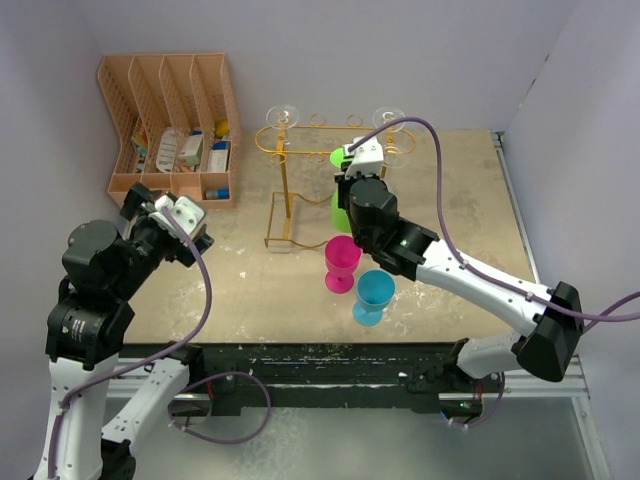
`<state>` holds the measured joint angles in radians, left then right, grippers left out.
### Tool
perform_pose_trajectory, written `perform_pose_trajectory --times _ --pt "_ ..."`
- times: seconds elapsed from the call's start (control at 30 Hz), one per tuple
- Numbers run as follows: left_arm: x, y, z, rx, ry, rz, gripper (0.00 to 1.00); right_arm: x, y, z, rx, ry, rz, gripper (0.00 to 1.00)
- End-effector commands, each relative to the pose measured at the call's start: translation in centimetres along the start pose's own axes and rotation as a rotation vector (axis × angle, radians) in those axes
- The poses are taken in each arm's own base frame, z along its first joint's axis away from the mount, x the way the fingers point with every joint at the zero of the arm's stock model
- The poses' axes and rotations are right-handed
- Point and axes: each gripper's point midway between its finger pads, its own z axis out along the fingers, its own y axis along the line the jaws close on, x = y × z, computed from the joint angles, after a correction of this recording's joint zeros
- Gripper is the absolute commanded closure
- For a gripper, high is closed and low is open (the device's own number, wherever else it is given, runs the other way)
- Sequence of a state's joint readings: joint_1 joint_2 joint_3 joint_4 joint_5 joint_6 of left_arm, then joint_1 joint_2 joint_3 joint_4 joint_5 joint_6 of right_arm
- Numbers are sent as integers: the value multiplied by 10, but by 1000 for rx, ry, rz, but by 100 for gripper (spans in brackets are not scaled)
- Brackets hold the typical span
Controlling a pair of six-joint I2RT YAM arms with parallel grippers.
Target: Place the wine glass upside down on the wine glass rack
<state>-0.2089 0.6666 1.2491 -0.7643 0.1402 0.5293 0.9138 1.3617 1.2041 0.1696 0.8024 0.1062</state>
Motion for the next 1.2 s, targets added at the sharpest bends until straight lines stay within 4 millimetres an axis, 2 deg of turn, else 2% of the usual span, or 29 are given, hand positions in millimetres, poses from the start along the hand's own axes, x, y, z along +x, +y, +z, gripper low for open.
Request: perform_pose_trajectory --times 0.0,0.23,0.37,0.57,0.83,1.03,1.07,1.17 --pt "-9 5 -2 -35 -37 -21 0 -30 -6 1 40 -60 85 100" --pt "-3 1 1 -28 -32 -21 0 -19 -13 2 86 -36 79 99" --pt "0 -1 1 -25 -30 -26 0 -14 -17 2 106 -30 79 86" --pt "9 -6 2 -22 -14 -31 0 -12 -22 2 135 -33 89 54" --pt "14 -11 3 -9 -6 -31 0 -12 -21 2 139 -20 101 45" --pt "17 -19 3 26 3 -32 0 -15 -28 -9 135 7 134 38" --pt "17 -22 3 43 5 -33 0 -17 -31 -12 138 9 133 35" --pt "20 -39 0 140 20 -30 0 -26 -31 -24 77 34 158 1"
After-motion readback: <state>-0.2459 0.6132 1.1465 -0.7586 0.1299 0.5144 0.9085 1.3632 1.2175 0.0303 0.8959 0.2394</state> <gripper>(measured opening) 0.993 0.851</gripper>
